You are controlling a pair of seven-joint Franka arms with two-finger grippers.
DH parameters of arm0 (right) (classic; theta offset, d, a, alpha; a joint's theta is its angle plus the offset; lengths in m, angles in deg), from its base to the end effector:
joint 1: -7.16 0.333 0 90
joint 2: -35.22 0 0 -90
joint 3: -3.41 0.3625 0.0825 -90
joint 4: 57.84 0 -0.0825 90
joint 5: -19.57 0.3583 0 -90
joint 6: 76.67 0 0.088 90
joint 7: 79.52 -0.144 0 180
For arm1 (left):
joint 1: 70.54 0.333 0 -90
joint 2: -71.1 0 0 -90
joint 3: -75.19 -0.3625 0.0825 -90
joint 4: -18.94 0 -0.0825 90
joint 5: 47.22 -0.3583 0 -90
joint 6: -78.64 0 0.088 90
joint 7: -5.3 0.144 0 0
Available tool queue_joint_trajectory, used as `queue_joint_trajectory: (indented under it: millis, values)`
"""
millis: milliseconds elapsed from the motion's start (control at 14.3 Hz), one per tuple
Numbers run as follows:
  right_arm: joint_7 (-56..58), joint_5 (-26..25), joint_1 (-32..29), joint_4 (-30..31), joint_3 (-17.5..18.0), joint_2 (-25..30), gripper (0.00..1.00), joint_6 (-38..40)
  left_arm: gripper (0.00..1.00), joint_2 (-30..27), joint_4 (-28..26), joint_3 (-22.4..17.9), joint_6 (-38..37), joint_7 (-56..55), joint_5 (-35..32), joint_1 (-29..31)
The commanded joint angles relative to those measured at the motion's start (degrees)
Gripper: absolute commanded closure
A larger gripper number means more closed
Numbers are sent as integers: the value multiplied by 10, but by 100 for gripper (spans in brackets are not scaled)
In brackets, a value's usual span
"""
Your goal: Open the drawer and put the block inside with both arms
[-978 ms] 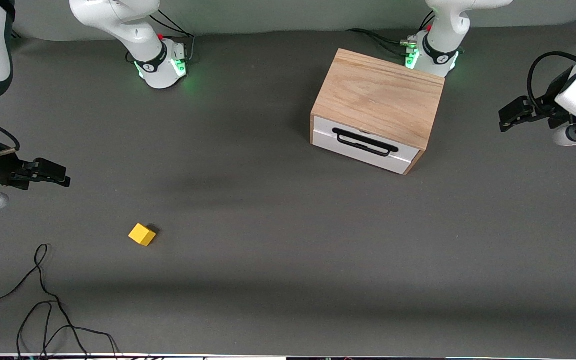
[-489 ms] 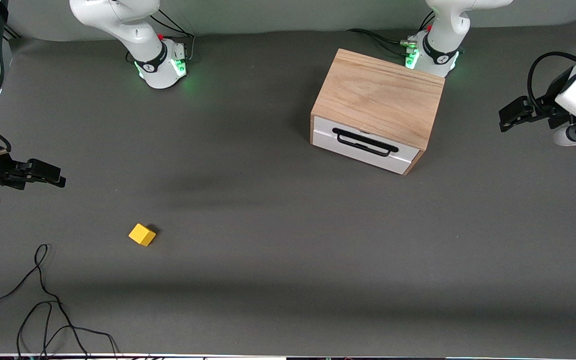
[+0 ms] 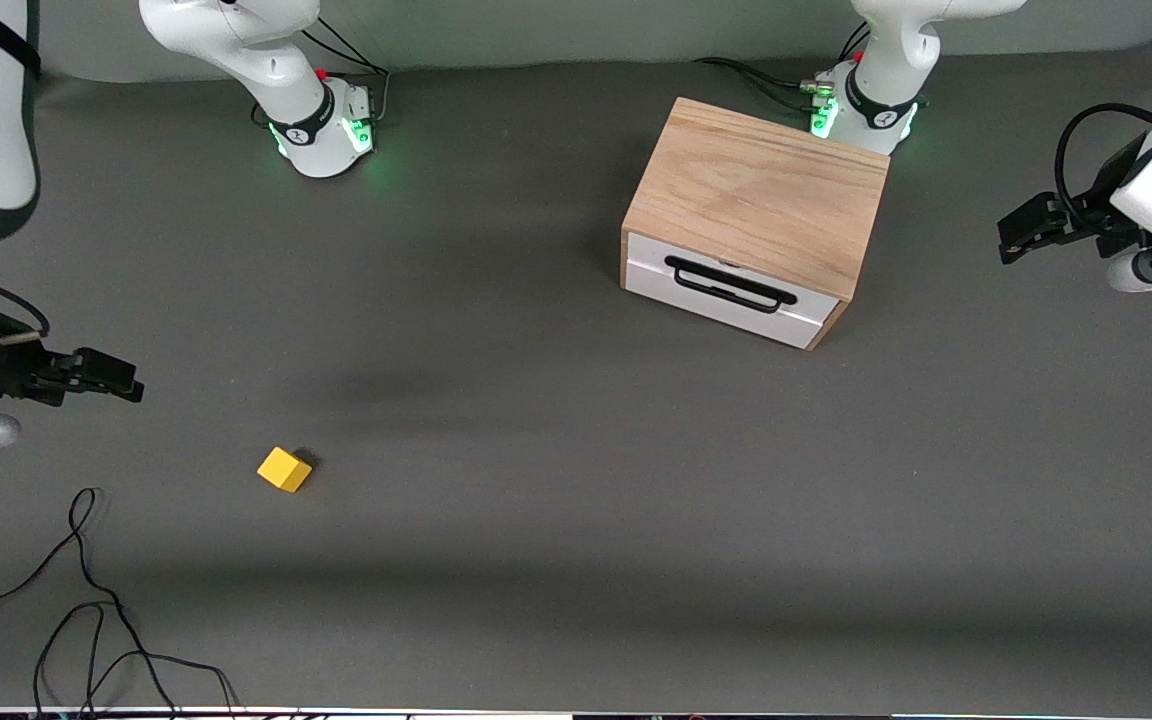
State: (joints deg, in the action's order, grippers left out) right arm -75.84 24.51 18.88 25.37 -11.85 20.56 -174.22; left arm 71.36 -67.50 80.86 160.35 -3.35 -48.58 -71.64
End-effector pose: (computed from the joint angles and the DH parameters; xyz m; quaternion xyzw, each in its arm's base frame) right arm 0.6236 -0.0072 0.5556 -1.0000 0.0002 -0.0023 0.0093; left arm 0.5091 -0.0566 0.6471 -0.9988 -0.0176 0.0416 0.0173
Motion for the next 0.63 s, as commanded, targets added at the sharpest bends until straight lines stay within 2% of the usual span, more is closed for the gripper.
queue_joint_trajectory:
  millis: [0, 210, 559]
  values:
    - [10, 4, 1, 9, 0, -6, 0, -36, 0, 0, 7, -1, -8, 9, -8, -2]
    - [5, 10, 0, 7, 0, -27, 0, -75, 0, 0, 6, 0, -9, 8, -8, -1]
    - [1, 10, 5, 2, 4, -34, 0, -79, 0, 4, 6, 1, -9, 7, -7, -8]
